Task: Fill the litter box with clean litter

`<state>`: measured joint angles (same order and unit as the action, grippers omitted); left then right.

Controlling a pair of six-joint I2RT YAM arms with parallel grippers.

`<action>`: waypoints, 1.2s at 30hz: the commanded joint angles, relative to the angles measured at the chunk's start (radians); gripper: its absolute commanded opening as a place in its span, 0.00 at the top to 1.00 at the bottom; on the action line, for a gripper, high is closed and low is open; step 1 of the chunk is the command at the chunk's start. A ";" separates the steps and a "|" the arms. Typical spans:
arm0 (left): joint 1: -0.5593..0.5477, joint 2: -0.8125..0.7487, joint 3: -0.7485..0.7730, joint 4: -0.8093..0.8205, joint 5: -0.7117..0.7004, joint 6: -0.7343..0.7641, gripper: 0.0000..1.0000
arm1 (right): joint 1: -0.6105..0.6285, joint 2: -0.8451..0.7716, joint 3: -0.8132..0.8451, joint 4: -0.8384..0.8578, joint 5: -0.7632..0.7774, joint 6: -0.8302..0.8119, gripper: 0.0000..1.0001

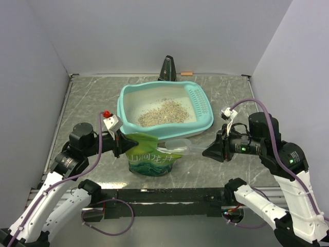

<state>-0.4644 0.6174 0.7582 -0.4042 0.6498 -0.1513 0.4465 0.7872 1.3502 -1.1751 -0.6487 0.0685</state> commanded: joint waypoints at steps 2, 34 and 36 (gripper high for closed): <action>-0.003 0.002 0.006 0.027 -0.006 0.004 0.99 | 0.032 -0.016 0.021 0.015 0.009 -0.033 1.00; -0.011 -0.011 0.026 0.022 0.082 0.015 0.99 | 0.124 0.001 -0.033 0.112 0.043 -0.095 1.00; -0.013 -0.015 0.026 0.025 0.088 0.016 0.99 | 0.142 0.007 -0.037 0.111 0.060 -0.114 1.00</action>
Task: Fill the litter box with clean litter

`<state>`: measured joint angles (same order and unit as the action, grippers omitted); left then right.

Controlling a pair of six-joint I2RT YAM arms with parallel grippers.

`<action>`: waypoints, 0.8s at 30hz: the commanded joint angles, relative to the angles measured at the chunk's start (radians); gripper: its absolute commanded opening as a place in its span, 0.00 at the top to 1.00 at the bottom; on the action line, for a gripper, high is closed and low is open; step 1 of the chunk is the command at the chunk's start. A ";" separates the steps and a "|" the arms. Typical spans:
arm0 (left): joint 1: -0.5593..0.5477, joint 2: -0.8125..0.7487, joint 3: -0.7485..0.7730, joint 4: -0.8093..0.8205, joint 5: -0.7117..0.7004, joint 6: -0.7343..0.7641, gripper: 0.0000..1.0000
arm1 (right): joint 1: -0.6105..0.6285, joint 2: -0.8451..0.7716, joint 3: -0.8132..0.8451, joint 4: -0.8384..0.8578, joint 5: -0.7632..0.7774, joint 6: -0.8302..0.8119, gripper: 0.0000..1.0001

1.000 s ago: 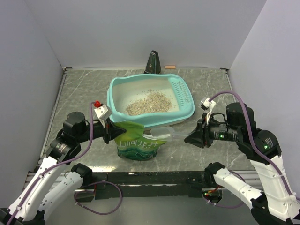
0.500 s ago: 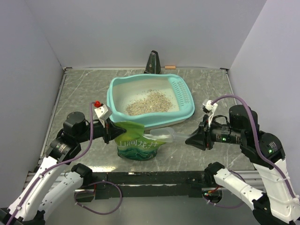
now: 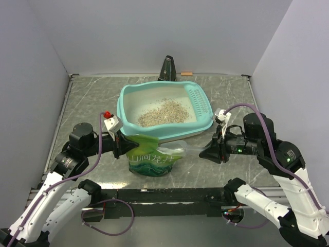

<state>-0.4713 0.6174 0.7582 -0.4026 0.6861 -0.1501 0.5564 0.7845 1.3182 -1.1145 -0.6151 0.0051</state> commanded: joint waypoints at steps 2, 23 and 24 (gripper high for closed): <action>-0.004 -0.018 0.024 0.028 0.064 0.018 0.99 | 0.043 0.015 -0.010 0.045 0.078 -0.074 1.00; -0.006 -0.025 0.020 0.044 0.076 0.017 0.99 | 0.210 0.047 0.059 -0.073 -0.037 -0.378 1.00; -0.006 -0.027 0.023 0.044 0.078 0.018 0.99 | 0.214 0.055 0.059 -0.079 -0.032 -0.378 1.00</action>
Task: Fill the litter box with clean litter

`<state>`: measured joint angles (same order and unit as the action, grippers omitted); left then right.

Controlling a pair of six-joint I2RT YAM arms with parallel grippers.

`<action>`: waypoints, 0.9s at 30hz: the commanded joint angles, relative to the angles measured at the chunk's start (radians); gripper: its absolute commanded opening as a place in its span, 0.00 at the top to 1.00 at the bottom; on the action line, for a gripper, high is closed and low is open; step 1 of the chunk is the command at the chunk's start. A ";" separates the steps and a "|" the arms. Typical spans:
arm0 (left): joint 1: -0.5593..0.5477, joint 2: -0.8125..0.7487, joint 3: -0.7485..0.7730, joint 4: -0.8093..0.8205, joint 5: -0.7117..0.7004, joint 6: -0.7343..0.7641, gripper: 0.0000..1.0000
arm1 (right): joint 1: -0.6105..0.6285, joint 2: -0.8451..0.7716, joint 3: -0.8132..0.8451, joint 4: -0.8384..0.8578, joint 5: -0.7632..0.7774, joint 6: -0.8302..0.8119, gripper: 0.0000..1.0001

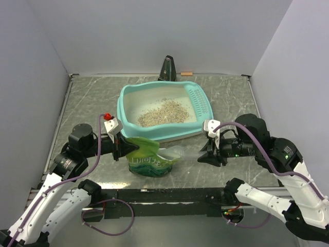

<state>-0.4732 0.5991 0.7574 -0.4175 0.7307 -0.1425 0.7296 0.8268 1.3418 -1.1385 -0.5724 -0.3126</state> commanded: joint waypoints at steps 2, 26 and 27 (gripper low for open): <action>-0.004 -0.009 0.026 0.057 0.041 0.012 0.99 | 0.057 0.041 0.040 -0.064 -0.052 -0.059 1.00; -0.077 0.034 0.178 -0.139 -0.304 0.119 0.99 | 0.077 0.432 0.277 -0.084 0.197 0.444 1.00; -0.079 0.040 0.212 -0.165 -0.333 0.132 0.99 | 0.077 0.446 0.270 -0.089 0.204 0.451 1.00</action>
<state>-0.5404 0.6216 0.8459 -0.5373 0.5240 -0.0639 0.8093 1.2461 1.5871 -1.2076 -0.4076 0.0437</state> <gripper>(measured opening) 0.023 0.343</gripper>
